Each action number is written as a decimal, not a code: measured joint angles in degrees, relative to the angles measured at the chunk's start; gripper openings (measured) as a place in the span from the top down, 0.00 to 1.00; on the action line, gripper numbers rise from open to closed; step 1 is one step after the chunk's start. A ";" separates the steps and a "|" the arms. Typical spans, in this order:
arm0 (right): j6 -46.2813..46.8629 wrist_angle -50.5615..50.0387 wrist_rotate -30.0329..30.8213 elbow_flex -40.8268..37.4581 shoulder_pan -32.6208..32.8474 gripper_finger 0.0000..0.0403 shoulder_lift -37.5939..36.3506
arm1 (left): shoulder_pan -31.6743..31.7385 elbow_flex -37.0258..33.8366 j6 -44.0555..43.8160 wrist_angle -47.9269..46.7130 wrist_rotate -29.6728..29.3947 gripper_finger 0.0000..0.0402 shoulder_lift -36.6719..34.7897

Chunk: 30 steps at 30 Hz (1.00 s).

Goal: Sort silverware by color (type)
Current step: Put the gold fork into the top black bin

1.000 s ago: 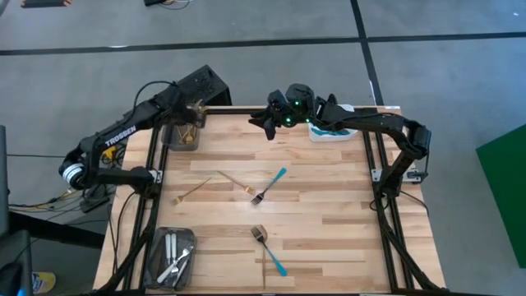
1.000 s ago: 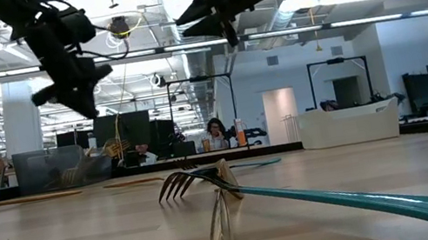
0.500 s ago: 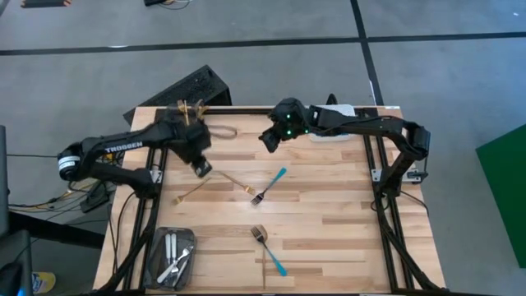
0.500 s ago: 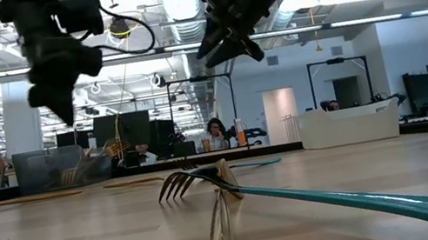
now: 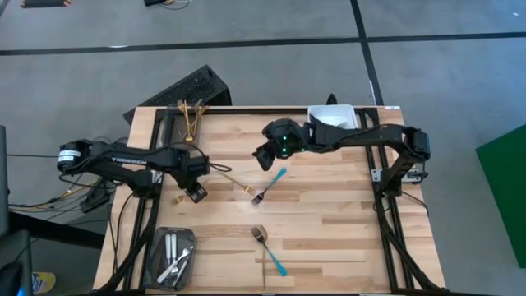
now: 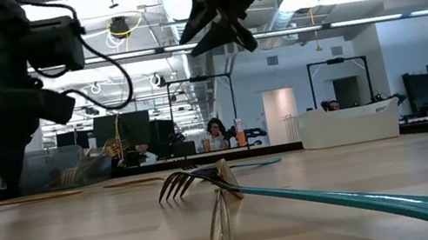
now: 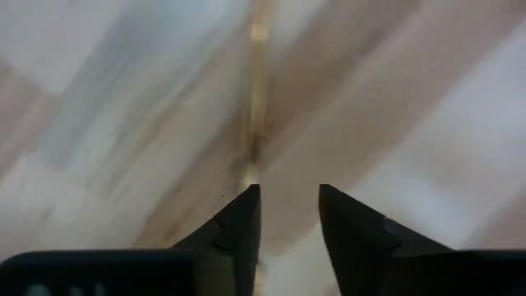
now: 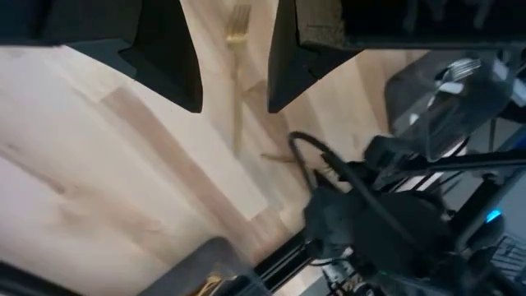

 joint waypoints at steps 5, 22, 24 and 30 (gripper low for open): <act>1.17 -0.02 0.02 0.00 2.02 0.59 0.00 | -1.37 -2.41 -3.32 0.92 -6.33 0.65 -0.01; 8.21 -4.26 6.34 0.00 8.40 0.59 0.04 | -2.42 -8.20 -1.76 4.50 -6.57 0.95 -0.28; 8.77 -4.92 6.43 0.00 8.90 0.59 0.04 | -2.42 -8.20 -1.62 4.55 -6.58 0.98 -0.26; 11.14 -5.22 7.23 0.00 10.06 0.59 0.04 | -2.42 -6.78 -1.62 3.87 -6.33 0.99 -0.21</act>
